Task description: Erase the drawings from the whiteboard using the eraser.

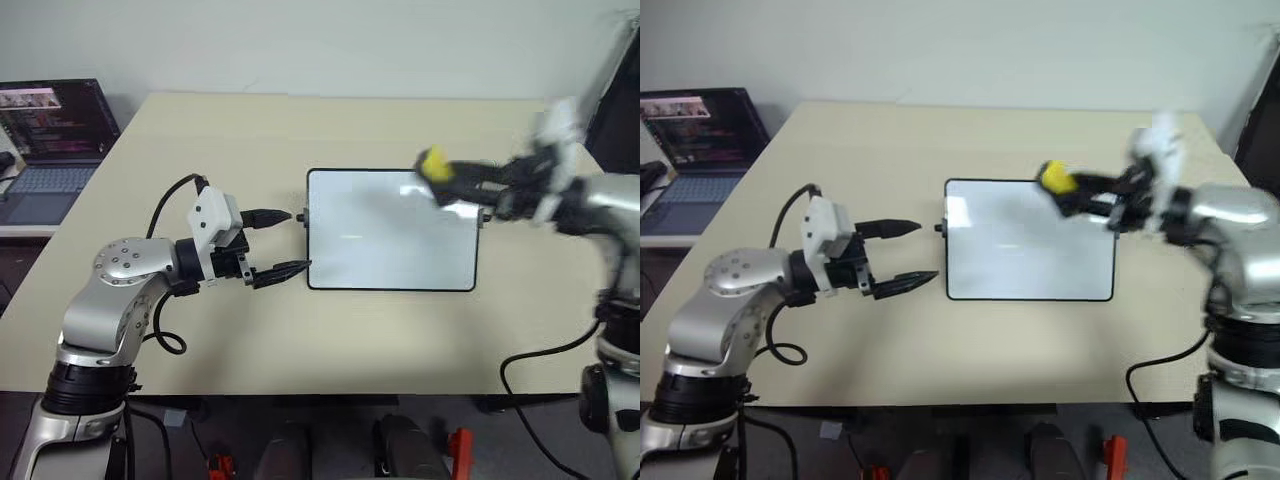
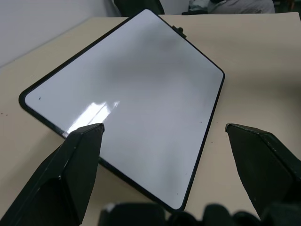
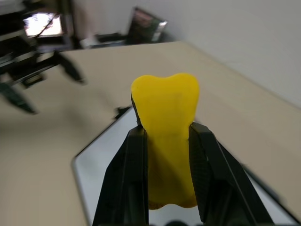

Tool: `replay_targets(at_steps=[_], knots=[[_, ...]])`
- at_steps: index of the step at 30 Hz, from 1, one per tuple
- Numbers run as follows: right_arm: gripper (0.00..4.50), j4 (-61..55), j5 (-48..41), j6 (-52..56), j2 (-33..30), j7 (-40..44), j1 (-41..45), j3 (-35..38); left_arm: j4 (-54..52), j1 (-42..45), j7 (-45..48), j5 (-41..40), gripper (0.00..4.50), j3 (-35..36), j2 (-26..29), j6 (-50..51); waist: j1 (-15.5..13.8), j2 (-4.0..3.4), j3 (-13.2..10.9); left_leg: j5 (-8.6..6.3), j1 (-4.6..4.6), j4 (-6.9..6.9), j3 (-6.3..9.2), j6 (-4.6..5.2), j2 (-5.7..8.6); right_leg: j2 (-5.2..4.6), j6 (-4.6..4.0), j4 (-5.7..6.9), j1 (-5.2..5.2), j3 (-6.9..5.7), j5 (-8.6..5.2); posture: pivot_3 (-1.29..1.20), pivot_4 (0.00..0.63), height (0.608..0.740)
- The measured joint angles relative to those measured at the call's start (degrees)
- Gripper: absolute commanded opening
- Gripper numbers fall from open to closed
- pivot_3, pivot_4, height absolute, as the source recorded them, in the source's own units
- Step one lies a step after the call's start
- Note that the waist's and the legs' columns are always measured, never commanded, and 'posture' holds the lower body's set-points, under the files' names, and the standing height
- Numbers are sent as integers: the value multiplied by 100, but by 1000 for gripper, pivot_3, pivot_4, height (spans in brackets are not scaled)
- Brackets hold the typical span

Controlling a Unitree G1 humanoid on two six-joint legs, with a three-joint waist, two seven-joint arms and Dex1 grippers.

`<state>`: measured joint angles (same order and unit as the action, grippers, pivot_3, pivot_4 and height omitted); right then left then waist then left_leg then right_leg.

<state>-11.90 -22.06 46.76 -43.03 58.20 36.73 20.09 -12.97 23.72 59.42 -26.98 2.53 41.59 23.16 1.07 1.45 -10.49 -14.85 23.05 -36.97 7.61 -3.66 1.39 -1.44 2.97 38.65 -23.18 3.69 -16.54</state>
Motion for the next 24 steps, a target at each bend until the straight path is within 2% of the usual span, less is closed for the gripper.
replay_targets(at_steps=[3,6,10,15,24], knots=[[835,537,292,71,-570,-366,-994,547,92,30,85,8,4500,-51,-27,7,-124,0,0,-2,5,-1,-24,5,5,-6,1,-9,0,10,0,0,150,740],[835,963,355,64,-647,-614,-1633,664,172,104,150,30,4500,-239,-147,-1,-85,-4,-2,-2,-15,-1,-52,7,-2,2,3,21,-1,34,-1,0,150,740],[835,1561,534,83,-735,-1111,-2022,801,183,188,204,31,4500,-401,-291,-6,46,-8,-2,3,-33,-4,-61,11,-6,20,1,39,4,42,0,0,150,740],[835,2156,761,360,-814,-1618,-2052,468,174,189,266,29,4500,-495,-315,15,199,-13,0,4,-43,-5,-70,12,-8,27,-2,43,8,51,4,0,150,740],[835,2856,881,650,-815,-2165,-1419,38,108,183,241,9,4500,-568,-427,37,203,-15,0,4,-37,-5,-65,12,-9,24,1,40,8,49,5,0,150,740]])
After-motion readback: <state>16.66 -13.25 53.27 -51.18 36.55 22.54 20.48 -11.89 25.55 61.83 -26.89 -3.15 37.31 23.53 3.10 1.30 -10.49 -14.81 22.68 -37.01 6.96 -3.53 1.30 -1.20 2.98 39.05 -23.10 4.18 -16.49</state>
